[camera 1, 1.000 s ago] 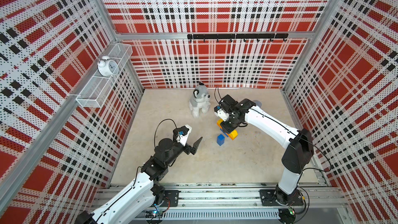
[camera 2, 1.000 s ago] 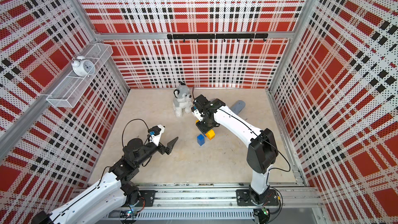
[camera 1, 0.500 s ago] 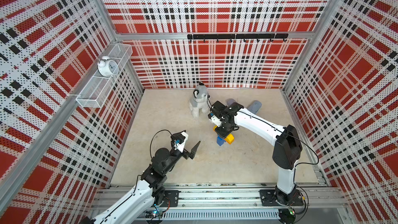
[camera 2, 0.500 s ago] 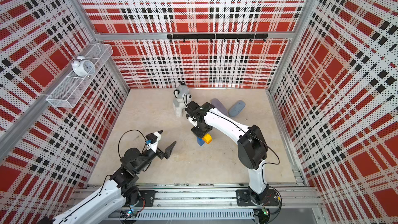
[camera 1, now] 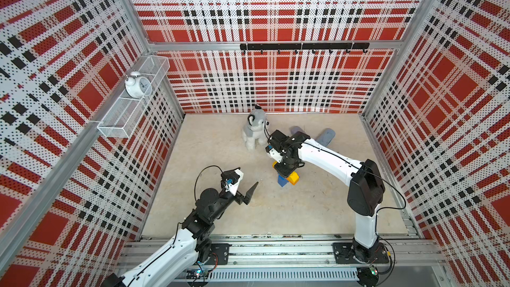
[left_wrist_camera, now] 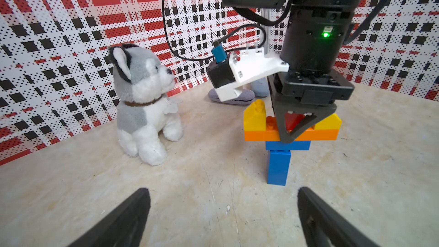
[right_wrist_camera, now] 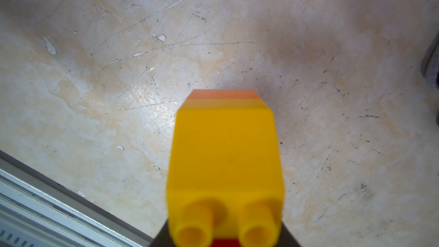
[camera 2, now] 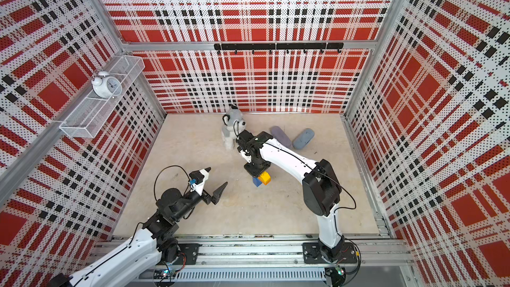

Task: Assemble a fork with lego
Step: Assemble the lego brick with the lego brick.

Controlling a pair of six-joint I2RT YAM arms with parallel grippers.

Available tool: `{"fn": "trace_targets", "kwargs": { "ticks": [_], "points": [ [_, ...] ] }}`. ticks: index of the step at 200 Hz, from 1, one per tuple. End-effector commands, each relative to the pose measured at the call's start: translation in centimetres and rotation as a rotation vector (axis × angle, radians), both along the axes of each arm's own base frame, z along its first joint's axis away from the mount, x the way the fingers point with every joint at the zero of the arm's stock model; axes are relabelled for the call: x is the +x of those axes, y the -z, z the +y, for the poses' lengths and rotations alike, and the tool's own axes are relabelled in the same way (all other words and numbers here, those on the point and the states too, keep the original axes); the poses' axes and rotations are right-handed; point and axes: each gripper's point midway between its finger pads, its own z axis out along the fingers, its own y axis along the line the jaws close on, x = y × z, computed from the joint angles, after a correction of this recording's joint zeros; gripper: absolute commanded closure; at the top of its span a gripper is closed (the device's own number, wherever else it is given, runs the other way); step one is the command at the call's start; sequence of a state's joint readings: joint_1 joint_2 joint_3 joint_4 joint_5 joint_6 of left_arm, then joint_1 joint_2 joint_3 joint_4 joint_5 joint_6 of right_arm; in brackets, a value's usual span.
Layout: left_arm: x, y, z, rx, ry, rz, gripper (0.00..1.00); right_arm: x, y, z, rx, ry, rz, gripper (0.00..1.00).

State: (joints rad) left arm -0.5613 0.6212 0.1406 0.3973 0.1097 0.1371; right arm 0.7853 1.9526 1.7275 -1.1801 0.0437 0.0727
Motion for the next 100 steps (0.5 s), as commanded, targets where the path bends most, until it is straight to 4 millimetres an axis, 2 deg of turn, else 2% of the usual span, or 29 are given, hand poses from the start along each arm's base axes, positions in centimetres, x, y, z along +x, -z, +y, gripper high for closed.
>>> {"fn": "trace_targets", "kwargs": {
  "ticks": [1, 100],
  "points": [
    [0.1, -1.5, -0.1, -0.017, 0.010, -0.045, 0.02, 0.3, -0.3, 1.0, 0.015, 0.005, -0.009, 0.83],
    [0.1, -1.4, -0.2, -0.015, 0.017, -0.040, 0.02, -0.4, 1.4, 0.5, -0.016, 0.015, 0.037, 0.83]
  ]
}}
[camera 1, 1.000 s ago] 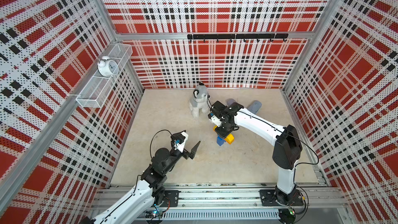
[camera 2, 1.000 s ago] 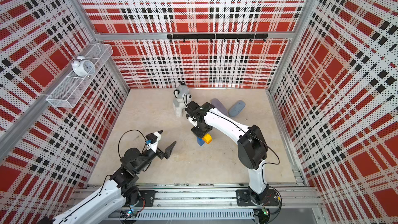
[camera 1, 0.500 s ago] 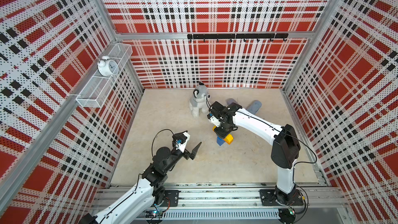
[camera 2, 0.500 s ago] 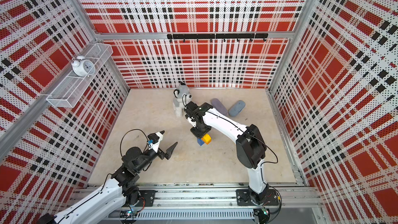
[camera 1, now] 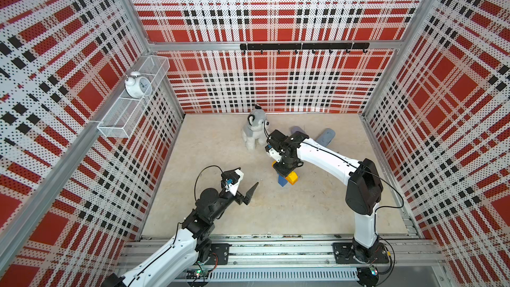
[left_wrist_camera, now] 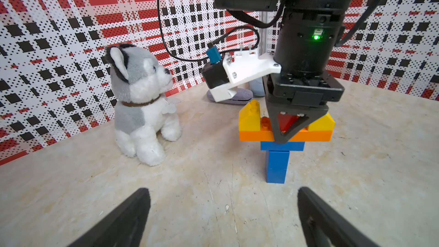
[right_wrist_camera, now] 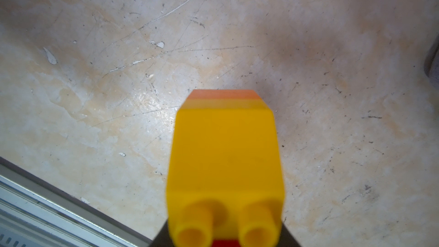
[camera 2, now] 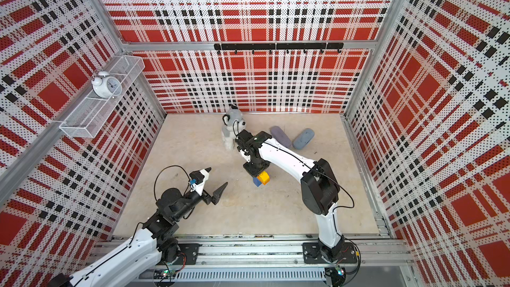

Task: Assemble a fork with lego
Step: Assemble the lego brick with the lego brick.

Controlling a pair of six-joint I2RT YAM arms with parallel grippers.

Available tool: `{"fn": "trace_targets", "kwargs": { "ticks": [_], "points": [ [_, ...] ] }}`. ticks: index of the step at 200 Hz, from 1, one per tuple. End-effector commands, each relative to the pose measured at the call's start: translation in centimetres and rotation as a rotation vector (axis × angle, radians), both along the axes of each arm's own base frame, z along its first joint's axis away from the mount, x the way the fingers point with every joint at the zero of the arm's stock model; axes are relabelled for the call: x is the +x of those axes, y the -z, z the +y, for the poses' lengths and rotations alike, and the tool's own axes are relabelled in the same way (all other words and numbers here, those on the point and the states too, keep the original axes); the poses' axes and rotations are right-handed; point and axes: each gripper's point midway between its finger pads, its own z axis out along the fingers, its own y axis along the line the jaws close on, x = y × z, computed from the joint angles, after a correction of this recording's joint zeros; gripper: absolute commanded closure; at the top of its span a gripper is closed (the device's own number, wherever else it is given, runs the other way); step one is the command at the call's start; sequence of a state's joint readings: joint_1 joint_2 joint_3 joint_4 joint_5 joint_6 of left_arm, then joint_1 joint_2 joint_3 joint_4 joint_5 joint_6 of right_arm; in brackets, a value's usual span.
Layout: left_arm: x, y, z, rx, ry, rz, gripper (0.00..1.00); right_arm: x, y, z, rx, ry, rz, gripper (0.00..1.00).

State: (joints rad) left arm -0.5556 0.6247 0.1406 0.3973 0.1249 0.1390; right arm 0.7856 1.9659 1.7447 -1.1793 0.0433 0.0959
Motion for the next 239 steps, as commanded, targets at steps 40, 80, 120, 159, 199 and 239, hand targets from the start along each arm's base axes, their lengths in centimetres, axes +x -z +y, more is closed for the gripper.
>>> {"fn": "trace_targets", "kwargs": {
  "ticks": [40, 80, 120, 159, 199, 239],
  "points": [
    [0.3, -1.5, -0.1, -0.017, 0.008, -0.037, 0.02, -1.4, 1.9, 0.1, -0.021, -0.018, 0.068, 0.83],
    [0.3, -1.4, -0.2, -0.014, 0.013, -0.032, 0.02, -1.9, 2.3, 0.2, -0.017, -0.024, 0.084, 0.83],
    [0.4, -1.4, -0.2, -0.014, 0.015, -0.030, 0.02, -2.1, 2.7, -0.1, -0.032, -0.018, 0.095, 0.83],
    [0.5, -1.3, -0.1, -0.013, 0.012, -0.027, 0.02, -2.6, 2.9, -0.8, -0.049, -0.020, 0.099, 0.83],
    [0.6, -1.3, -0.1, -0.016, 0.012, -0.024, 0.02, -2.7, 2.7, -1.2, -0.047, -0.014, 0.085, 0.83],
    [0.8, -1.3, -0.1, -0.015, 0.013, -0.015, 0.02, -2.5, 3.1, -1.0, -0.047, -0.011, 0.089, 0.83]
  ]
}}
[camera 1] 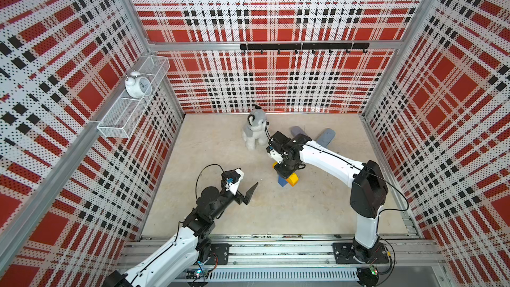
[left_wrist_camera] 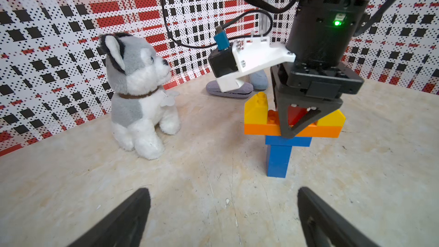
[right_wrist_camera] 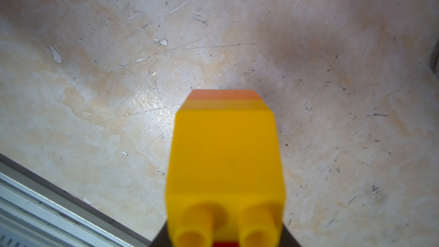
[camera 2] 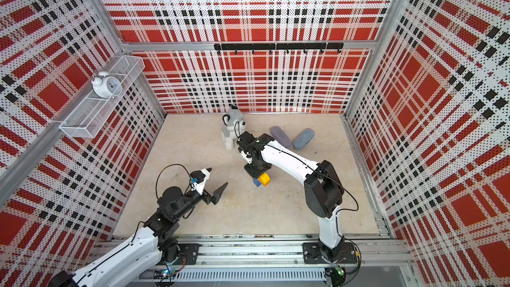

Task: Assemble a fork with lego
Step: Assemble the lego brick with the lego brick.

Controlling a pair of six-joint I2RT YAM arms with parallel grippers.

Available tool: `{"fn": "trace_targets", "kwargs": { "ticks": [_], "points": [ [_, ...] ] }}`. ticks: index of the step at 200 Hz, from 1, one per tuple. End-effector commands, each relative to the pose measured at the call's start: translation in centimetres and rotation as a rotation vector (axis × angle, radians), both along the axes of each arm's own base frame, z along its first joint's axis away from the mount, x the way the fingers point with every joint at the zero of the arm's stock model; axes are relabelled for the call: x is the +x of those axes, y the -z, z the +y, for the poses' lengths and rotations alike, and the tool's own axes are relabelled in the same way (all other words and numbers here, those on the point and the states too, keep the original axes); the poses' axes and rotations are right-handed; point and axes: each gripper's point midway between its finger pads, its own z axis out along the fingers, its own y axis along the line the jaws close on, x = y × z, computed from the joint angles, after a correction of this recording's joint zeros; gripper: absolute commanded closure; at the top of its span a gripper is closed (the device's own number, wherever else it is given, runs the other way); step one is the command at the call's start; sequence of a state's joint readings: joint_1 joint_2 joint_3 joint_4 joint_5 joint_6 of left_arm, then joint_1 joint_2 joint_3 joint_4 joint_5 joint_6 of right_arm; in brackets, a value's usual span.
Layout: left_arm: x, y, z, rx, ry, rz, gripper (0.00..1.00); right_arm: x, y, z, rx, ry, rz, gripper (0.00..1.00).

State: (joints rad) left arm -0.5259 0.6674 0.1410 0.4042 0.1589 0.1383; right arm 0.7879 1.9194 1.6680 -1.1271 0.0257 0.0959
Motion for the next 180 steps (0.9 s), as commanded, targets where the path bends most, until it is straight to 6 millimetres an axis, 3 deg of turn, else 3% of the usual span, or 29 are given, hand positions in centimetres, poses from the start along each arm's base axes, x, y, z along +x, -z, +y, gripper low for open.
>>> {"fn": "trace_targets", "kwargs": {
  "ticks": [1, 57, 117, 180],
  "points": [
    [0.4, -2.2, -0.2, -0.030, 0.010, -0.048, 0.02, -1.8, 2.9, -0.8, -0.074, -0.006, 0.091, 0.83],
    [0.5, -2.2, -0.1, -0.032, 0.009, -0.044, 0.02, -0.4, 3.0, 0.3, -0.061, -0.003, 0.071, 0.83],
    [0.4, -2.2, -0.2, -0.033, 0.015, -0.045, 0.02, -1.6, 4.6, -0.6, -0.109, -0.030, 0.124, 0.83],
    [0.4, -2.2, -0.2, -0.032, 0.016, -0.043, 0.02, -2.1, 5.9, -0.2, -0.131, -0.174, 0.167, 0.83]
  ]
}}
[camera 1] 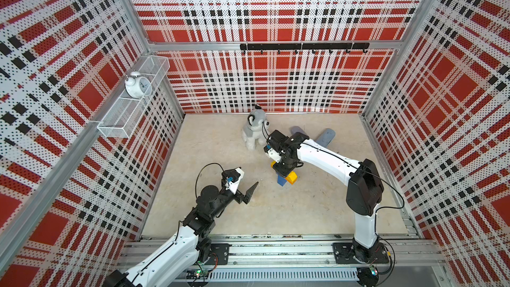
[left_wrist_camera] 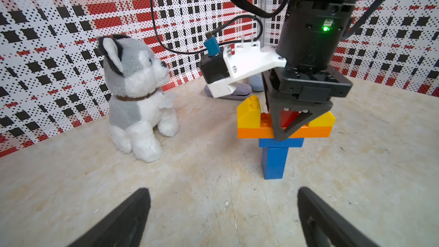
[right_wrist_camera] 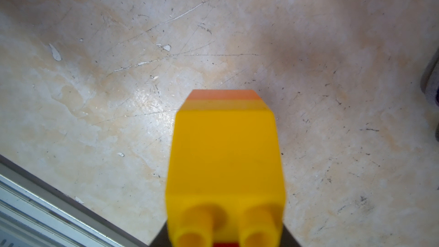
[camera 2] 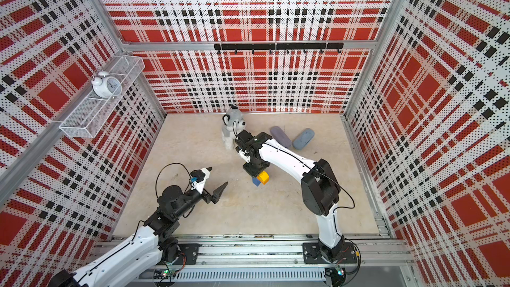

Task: Assemble a fork with lego
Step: Assemble the lego brick with the lego brick.

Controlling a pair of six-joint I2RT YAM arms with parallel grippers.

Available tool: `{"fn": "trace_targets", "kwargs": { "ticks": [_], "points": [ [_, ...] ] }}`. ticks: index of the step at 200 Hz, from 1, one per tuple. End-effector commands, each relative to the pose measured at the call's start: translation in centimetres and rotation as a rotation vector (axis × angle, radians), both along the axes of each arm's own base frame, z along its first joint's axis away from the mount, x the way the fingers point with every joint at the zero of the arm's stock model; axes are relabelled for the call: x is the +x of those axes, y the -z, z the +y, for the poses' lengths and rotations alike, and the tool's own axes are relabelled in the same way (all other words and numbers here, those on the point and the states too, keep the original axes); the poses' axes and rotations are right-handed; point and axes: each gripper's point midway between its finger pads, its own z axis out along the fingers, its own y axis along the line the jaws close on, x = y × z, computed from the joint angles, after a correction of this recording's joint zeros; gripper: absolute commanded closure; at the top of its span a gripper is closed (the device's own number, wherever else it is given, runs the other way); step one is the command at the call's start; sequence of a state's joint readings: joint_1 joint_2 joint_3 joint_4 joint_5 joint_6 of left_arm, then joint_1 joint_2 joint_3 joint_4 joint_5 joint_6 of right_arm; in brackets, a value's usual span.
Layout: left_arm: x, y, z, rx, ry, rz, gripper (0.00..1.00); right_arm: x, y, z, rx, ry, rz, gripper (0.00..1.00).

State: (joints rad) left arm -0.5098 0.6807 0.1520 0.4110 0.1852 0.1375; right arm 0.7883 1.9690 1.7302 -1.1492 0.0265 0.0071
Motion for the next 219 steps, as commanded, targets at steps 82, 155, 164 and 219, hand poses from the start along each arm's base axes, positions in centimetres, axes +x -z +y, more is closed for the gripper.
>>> {"fn": "trace_targets", "kwargs": {
  "ticks": [82, 155, 164, 219],
  "points": [
    [0.4, -1.8, -0.1, -0.027, 0.006, -0.037, 0.02, -2.3, 3.4, 0.5, -0.046, -0.139, 0.094, 0.83],
    [0.4, -1.8, -0.1, -0.027, 0.009, -0.036, 0.02, -2.0, 2.5, 0.9, -0.031, -0.323, 0.062, 0.82],
    [0.4, -1.8, -0.1, -0.027, 0.009, -0.036, 0.02, -1.8, 2.5, 0.9, -0.033, -0.334, 0.057, 0.82],
    [0.5, -1.8, -0.1, -0.025, 0.009, -0.032, 0.02, -1.2, 3.3, 0.6, -0.057, -0.398, 0.050, 0.81]
  ]
}}
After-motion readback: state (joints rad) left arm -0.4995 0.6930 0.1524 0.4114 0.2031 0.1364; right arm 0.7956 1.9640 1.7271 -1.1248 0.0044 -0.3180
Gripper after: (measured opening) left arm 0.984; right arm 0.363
